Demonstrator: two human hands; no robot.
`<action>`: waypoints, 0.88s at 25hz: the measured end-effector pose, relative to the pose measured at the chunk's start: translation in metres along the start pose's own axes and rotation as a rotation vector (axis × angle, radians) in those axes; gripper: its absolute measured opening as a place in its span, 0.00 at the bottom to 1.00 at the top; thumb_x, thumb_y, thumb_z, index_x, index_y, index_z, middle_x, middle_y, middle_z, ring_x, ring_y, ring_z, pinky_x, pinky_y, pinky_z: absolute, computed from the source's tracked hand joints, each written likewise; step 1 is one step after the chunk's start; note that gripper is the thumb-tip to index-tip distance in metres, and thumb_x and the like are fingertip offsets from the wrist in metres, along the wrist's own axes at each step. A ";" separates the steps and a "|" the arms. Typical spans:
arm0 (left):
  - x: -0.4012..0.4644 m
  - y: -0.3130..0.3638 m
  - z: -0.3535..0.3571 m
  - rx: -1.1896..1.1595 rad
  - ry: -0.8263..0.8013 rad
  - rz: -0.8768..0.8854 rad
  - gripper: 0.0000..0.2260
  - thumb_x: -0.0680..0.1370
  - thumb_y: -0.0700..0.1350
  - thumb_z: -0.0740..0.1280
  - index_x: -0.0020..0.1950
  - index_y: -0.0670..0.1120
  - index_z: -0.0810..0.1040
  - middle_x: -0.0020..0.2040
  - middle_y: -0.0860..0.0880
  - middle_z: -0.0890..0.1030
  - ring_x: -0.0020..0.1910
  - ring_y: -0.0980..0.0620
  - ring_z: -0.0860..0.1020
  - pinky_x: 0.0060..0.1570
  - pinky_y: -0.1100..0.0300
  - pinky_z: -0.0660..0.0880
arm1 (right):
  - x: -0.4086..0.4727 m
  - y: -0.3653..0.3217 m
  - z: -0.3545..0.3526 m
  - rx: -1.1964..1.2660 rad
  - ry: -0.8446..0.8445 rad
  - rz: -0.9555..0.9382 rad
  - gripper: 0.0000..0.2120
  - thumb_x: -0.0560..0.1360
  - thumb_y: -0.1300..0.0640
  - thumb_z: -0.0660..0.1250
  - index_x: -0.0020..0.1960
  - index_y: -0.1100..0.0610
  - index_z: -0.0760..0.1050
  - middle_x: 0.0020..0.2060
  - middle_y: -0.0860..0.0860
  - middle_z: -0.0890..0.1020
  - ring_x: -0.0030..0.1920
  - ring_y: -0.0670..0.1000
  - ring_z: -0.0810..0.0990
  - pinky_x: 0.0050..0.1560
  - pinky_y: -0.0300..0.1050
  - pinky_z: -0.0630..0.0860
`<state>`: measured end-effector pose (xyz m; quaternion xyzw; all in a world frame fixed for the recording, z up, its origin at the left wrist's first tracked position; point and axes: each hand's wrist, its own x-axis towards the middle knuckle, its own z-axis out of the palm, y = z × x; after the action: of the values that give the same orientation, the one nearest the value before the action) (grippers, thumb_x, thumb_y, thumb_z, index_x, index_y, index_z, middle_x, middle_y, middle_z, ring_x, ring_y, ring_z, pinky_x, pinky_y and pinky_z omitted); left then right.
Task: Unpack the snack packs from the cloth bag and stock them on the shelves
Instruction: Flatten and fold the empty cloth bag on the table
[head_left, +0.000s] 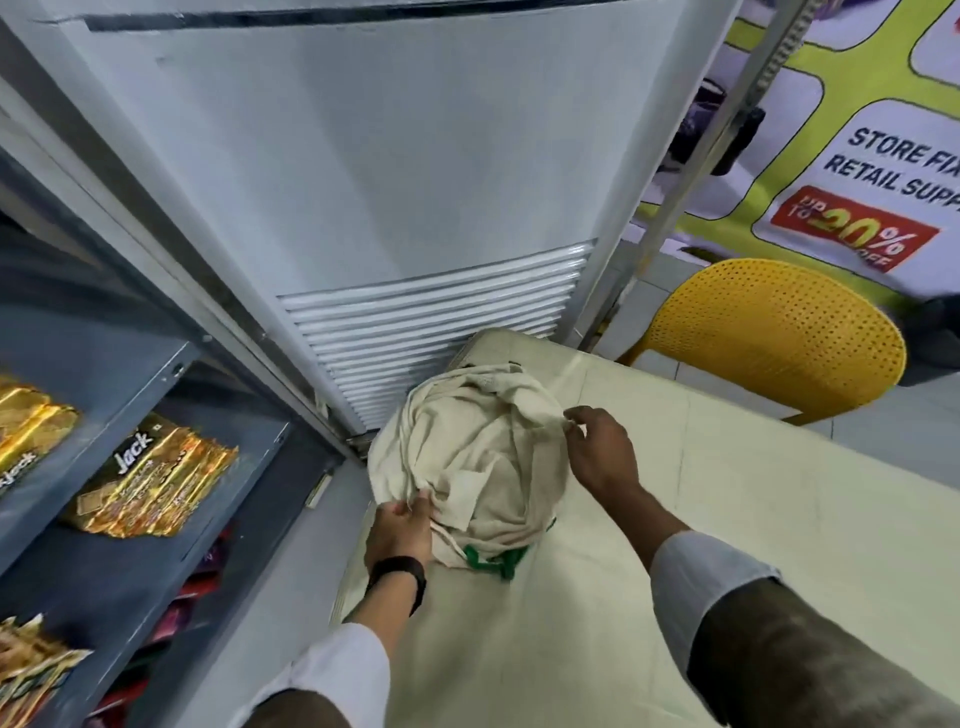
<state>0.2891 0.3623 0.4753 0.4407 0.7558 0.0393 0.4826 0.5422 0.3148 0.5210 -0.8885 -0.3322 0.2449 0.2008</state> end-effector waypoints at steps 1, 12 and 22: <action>0.005 -0.001 0.000 0.043 -0.013 0.018 0.18 0.77 0.65 0.64 0.50 0.51 0.79 0.47 0.49 0.82 0.47 0.44 0.80 0.45 0.55 0.74 | 0.014 -0.002 0.003 -0.033 -0.030 0.001 0.18 0.81 0.55 0.63 0.70 0.56 0.75 0.66 0.58 0.79 0.66 0.61 0.77 0.65 0.51 0.73; -0.021 0.048 -0.073 -0.872 -0.070 -0.011 0.07 0.81 0.44 0.64 0.49 0.46 0.81 0.44 0.45 0.85 0.41 0.46 0.82 0.40 0.54 0.78 | 0.002 -0.014 -0.019 -0.088 0.333 0.027 0.03 0.69 0.59 0.67 0.42 0.57 0.74 0.40 0.53 0.74 0.40 0.58 0.71 0.38 0.46 0.66; -0.119 0.087 -0.111 -0.454 -0.044 0.441 0.06 0.75 0.37 0.73 0.49 0.45 0.81 0.45 0.41 0.85 0.39 0.45 0.82 0.44 0.47 0.82 | -0.090 0.038 -0.193 1.387 -0.278 0.302 0.07 0.74 0.64 0.63 0.48 0.55 0.77 0.40 0.52 0.81 0.40 0.53 0.80 0.45 0.47 0.77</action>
<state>0.2759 0.3725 0.6590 0.4756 0.6033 0.3013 0.5648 0.6109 0.1886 0.6823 -0.5534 0.0034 0.5352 0.6382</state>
